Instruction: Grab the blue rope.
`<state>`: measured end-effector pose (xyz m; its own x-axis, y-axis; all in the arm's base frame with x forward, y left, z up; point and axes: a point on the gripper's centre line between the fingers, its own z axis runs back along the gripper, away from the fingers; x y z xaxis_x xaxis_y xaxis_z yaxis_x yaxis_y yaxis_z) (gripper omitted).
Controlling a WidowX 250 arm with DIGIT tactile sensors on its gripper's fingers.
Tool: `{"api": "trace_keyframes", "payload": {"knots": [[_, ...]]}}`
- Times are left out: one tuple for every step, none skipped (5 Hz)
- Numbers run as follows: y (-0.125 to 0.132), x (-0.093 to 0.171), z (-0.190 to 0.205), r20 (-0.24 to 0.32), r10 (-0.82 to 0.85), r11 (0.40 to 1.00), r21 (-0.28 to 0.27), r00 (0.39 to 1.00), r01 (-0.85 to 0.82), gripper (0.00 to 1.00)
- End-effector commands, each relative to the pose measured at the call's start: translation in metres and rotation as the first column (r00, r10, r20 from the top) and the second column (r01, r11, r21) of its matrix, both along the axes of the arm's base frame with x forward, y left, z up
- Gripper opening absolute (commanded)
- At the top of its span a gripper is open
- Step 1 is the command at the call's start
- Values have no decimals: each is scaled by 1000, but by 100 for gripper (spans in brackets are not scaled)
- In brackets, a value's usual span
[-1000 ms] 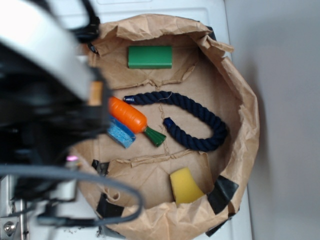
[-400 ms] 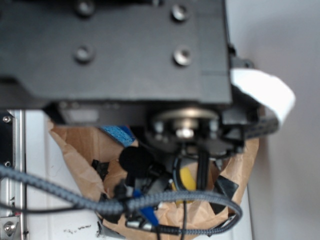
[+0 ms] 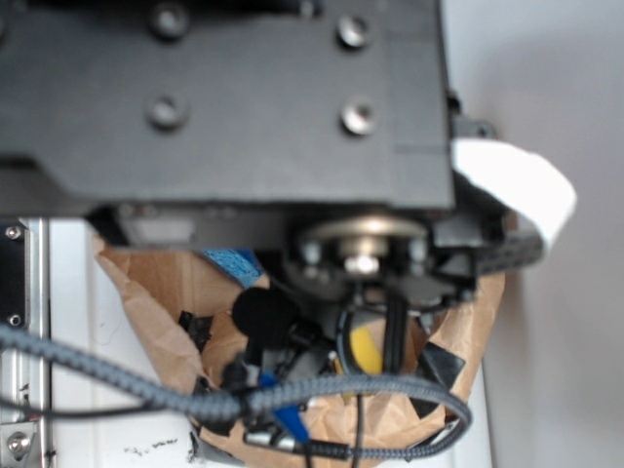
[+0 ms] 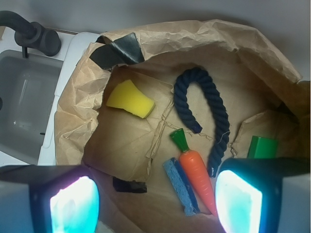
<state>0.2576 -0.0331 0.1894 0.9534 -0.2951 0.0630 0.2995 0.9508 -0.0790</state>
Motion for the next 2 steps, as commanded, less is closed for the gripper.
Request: {"api": "trace_keyframes", "payload": {"knots": [[20, 8, -5, 70, -29, 996, -83, 997, 35, 100], [36, 14, -19, 71, -37, 995, -94, 997, 43, 100]]}}
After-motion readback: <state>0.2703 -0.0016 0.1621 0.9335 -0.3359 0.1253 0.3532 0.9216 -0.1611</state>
